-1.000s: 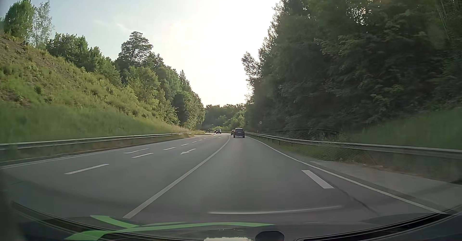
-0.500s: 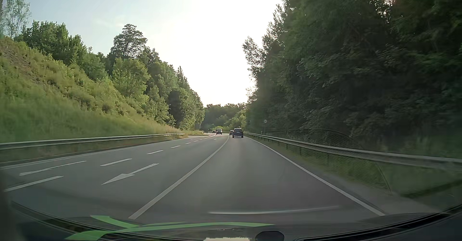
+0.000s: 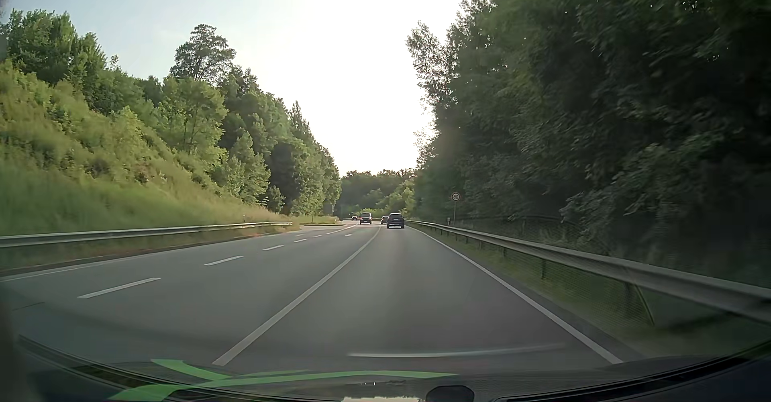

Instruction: Follow the waypoints while adhering to traffic rules and regulations

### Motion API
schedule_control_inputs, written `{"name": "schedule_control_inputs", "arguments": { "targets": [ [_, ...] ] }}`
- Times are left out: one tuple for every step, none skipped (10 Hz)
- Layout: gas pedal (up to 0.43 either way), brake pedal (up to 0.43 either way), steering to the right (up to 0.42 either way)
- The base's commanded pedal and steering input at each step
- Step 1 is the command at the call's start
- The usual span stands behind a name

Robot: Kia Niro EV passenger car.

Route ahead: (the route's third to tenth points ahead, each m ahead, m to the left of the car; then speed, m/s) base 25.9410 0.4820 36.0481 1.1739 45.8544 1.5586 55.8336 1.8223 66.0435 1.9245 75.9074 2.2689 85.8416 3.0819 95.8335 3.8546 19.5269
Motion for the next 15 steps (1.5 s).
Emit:
{"name": "schedule_control_inputs", "arguments": {
  "targets": [
    [0.268, 0.0, -0.004],
    [0.268, 0.0, -0.004],
    [0.268, 0.0, -0.005],
    [0.268, 0.0, -0.007],
    [0.248, 0.0, -0.008],
    [0.24, 0.0, -0.009],
    [0.24, 0.0, -0.009],
    [0.24, 0.0, -0.009],
    [0.24, 0.0, -0.009],
    [0.24, 0.0, -0.009],
    [0.24, 0.0, -0.009],
    [0.209, 0.0, -0.009],
    [0.197, 0.0, -0.008],
    [0.197, 0.0, -0.009],
    [0.197, 0.0, -0.009]
  ]
}}
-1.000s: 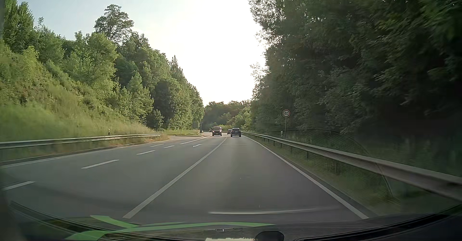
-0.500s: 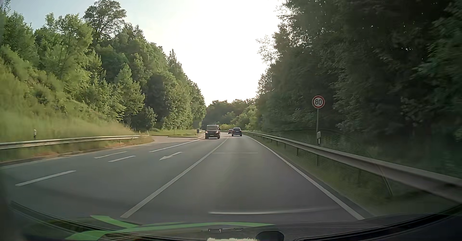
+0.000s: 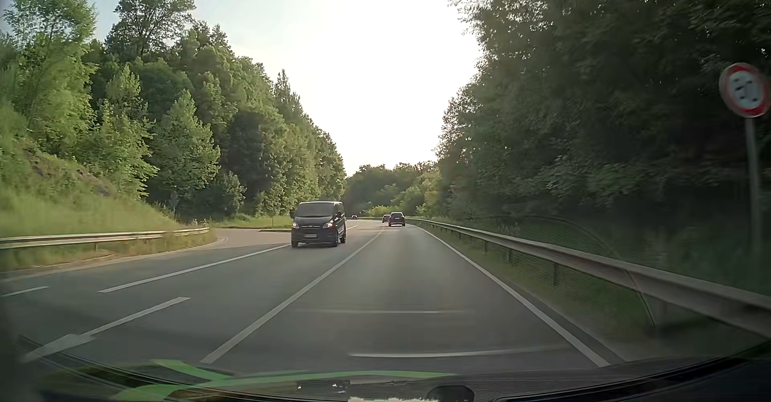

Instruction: Follow the waypoints while adhering to traffic rules and regulations

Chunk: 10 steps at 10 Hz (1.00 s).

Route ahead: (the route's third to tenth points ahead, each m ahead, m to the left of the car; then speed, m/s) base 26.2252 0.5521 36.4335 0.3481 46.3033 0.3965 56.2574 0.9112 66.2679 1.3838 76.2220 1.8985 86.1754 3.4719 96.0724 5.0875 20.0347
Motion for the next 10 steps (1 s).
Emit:
{"name": "schedule_control_inputs", "arguments": {
  "targets": [
    [0.197, 0.0, -0.008],
    [0.197, 0.0, -0.008],
    [0.197, 0.0, -0.008],
    [0.197, 0.0, -0.007],
    [0.197, 0.0, -0.005],
    [0.197, 0.0, -0.004],
    [0.197, 0.0, -0.003],
    [0.197, 0.0, -0.003],
    [0.197, 0.0, -0.003],
    [0.197, 0.0, -0.003]
  ]
}}
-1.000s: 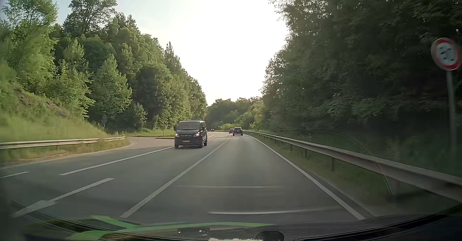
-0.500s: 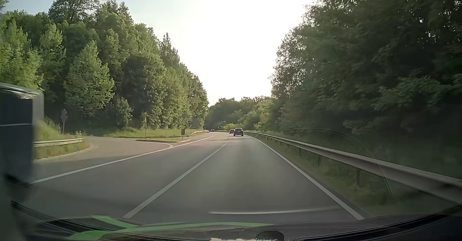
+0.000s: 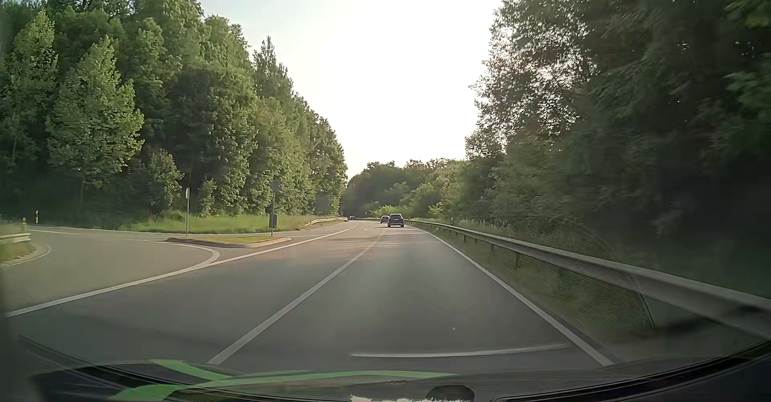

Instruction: Follow the waypoints while adhering to traffic rules and regulations

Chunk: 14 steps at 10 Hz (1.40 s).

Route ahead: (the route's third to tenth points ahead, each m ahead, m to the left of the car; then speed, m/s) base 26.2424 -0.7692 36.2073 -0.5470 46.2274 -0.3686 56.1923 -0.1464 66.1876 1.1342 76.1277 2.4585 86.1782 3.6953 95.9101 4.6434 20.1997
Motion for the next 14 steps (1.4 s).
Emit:
{"name": "schedule_control_inputs", "arguments": {
  "targets": [
    [0.197, 0.0, -0.003],
    [0.189, 0.0, -0.003],
    [0.189, 0.0, -0.003],
    [0.189, 0.0, -0.003],
    [0.189, 0.0, -0.004],
    [0.189, 0.0, -0.006],
    [0.189, 0.0, -0.006],
    [0.189, 0.0, -0.006],
    [0.189, 0.0, -0.006],
    [0.177, 0.0, -0.006],
    [0.177, 0.0, -0.006],
    [0.177, 0.0, -0.006],
    [0.177, 0.0, -0.006],
    [0.177, 0.0, -0.006]
  ]
}}
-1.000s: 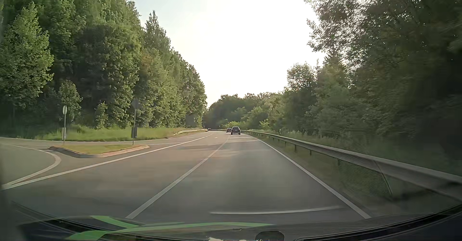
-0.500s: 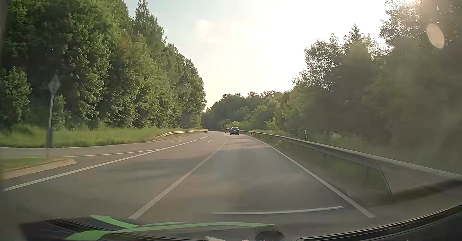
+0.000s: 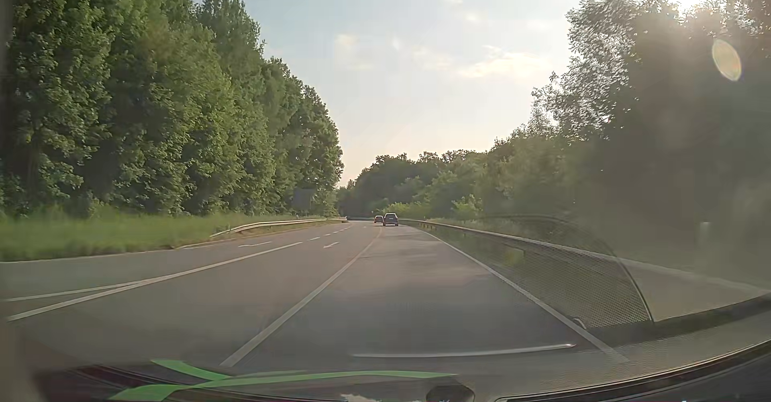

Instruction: Follow the waypoints while adhering to traffic rules and regulations

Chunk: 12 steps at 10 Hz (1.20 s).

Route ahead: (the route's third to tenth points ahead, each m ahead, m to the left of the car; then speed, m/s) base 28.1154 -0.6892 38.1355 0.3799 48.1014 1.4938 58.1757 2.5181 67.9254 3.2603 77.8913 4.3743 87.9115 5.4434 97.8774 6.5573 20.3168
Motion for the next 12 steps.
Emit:
{"name": "schedule_control_inputs", "arguments": {
  "targets": [
    [0.177, 0.0, -0.006],
    [0.177, 0.0, -0.006],
    [0.177, 0.0, -0.006],
    [0.177, 0.0, -0.006],
    [0.177, 0.0, -0.006],
    [0.177, 0.0, -0.006],
    [0.177, 0.0, -0.006],
    [0.177, 0.0, -0.006],
    [0.177, 0.0, -0.006],
    [0.177, 0.0, -0.006],
    [0.189, 0.0, -0.007],
    [0.189, 0.0, -0.007]
  ]
}}
